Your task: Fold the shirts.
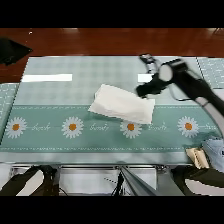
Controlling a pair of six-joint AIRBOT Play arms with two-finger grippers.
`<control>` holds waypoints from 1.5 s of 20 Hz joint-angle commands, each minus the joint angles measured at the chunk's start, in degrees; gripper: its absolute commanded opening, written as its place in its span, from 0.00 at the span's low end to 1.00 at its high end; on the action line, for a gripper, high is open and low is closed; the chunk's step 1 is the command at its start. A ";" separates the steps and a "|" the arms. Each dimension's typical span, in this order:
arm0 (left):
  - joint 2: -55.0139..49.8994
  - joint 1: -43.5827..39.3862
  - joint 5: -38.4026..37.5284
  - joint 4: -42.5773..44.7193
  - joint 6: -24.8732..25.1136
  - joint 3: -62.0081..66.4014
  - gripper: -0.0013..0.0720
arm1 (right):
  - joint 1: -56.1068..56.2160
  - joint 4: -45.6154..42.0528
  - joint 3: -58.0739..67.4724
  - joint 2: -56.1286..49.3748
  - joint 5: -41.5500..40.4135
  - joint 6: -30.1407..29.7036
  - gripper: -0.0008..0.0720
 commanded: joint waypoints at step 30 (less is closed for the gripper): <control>-4.79 -6.99 12.00 0.44 2.45 -14.51 0.05 | -46.05 39.23 -7.45 29.86 14.82 -9.64 0.06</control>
